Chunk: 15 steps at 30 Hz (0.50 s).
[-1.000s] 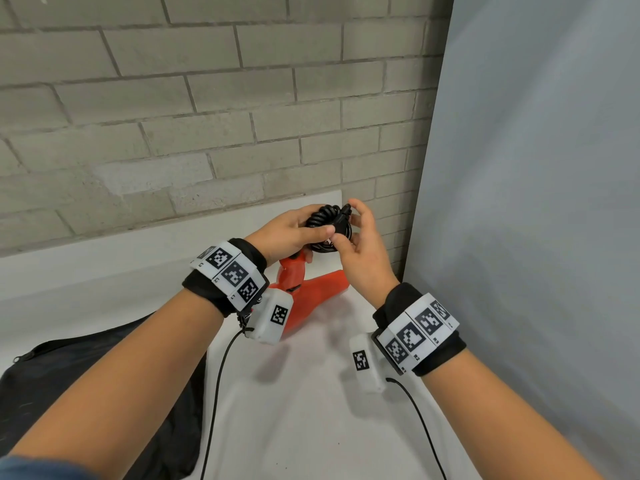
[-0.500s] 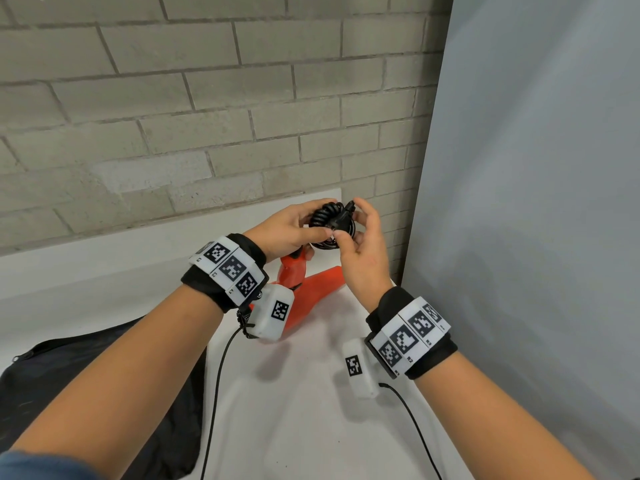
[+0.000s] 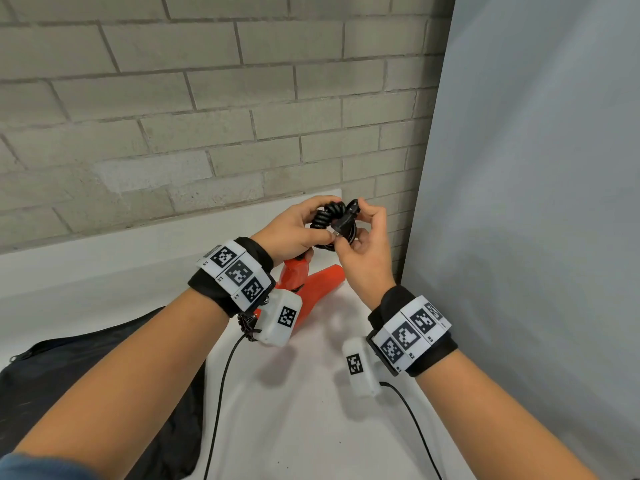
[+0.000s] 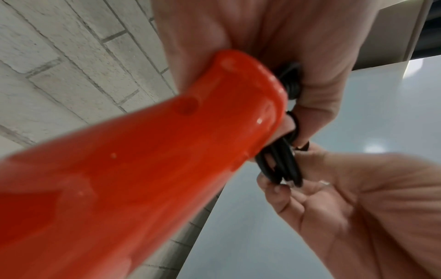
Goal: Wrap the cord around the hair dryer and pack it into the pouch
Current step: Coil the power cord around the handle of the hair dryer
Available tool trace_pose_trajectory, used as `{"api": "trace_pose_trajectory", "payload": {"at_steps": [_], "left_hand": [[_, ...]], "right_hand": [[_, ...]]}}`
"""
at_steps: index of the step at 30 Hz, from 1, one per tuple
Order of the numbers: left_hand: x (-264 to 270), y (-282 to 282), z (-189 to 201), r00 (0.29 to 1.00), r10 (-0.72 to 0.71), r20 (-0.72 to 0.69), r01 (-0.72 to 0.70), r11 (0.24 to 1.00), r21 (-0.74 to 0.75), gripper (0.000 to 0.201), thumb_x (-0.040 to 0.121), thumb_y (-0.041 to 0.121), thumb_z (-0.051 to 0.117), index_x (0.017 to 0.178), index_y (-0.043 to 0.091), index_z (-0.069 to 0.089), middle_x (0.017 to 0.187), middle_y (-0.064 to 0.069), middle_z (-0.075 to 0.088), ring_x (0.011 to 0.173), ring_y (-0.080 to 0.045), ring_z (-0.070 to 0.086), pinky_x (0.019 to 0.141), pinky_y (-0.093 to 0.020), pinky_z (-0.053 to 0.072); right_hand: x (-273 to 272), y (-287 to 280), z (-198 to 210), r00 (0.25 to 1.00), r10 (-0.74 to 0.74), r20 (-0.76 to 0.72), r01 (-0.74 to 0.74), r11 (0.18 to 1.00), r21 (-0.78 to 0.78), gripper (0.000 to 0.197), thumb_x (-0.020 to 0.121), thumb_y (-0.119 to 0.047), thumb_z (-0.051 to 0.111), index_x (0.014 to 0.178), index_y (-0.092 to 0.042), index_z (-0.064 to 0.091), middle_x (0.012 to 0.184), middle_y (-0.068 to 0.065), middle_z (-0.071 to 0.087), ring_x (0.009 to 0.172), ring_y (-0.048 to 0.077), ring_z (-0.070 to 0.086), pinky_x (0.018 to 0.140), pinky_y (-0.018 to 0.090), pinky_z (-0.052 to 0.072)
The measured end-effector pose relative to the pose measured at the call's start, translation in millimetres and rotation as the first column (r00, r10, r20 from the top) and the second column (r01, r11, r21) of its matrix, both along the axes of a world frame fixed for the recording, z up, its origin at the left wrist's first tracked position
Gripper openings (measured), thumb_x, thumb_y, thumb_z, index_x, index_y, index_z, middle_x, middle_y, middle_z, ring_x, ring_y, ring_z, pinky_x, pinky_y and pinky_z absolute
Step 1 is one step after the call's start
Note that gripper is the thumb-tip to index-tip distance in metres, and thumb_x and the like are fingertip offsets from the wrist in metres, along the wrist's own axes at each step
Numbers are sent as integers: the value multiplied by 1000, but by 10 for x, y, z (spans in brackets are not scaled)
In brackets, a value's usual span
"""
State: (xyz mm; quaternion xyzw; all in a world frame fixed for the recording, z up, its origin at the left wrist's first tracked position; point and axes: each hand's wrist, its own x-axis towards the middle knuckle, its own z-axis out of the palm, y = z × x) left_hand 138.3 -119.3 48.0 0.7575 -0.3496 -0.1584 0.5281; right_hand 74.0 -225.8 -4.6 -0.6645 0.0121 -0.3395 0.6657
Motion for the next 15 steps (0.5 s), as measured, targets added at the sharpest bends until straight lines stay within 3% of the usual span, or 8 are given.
{"api": "trace_pose_trajectory", "payload": {"at_steps": [3,5,8,13,15], "left_hand": [[-5,-7,9,1000,15,6,-15,1000,-2,51,80,-1,58,120,30,49,99,0,58,41,-4,47,40,-17,43],[-11,-10,18,1000,14,6,-14,1000,8,51,81,-1,58,119,31,49,98,2,58,39,-3,47,39,-18,42],[-25,-22,25,1000,1,3,-1,1000,20,53,81,-1,57,118,35,48,99,3,59,37,-5,44,40,-21,41],[-36,-69,9,1000,-9,-17,9,1000,11,53,82,-3,52,117,37,49,97,2,60,47,-11,46,41,-22,40],[-44,-92,13,1000,-7,-17,7,1000,2,53,82,-6,48,118,33,49,94,3,59,51,-7,50,40,-16,41]], "right_hand": [[-31,-71,1,998,54,17,-53,998,-24,44,86,4,54,119,-20,36,110,-14,47,96,17,56,81,26,54],[-30,-128,18,999,42,20,-41,998,-51,40,87,2,55,118,-17,38,107,-15,47,91,17,57,73,17,53],[-17,-158,45,1000,-4,30,6,998,-56,42,83,3,60,112,-18,38,104,-14,46,88,17,56,69,12,51],[-15,-117,35,995,-73,72,76,996,-43,52,79,3,64,102,-33,35,99,-16,42,80,13,55,65,12,50],[-10,-101,33,993,-87,74,91,995,-43,55,78,2,64,103,-37,34,100,-13,41,81,16,54,68,17,51]]}}
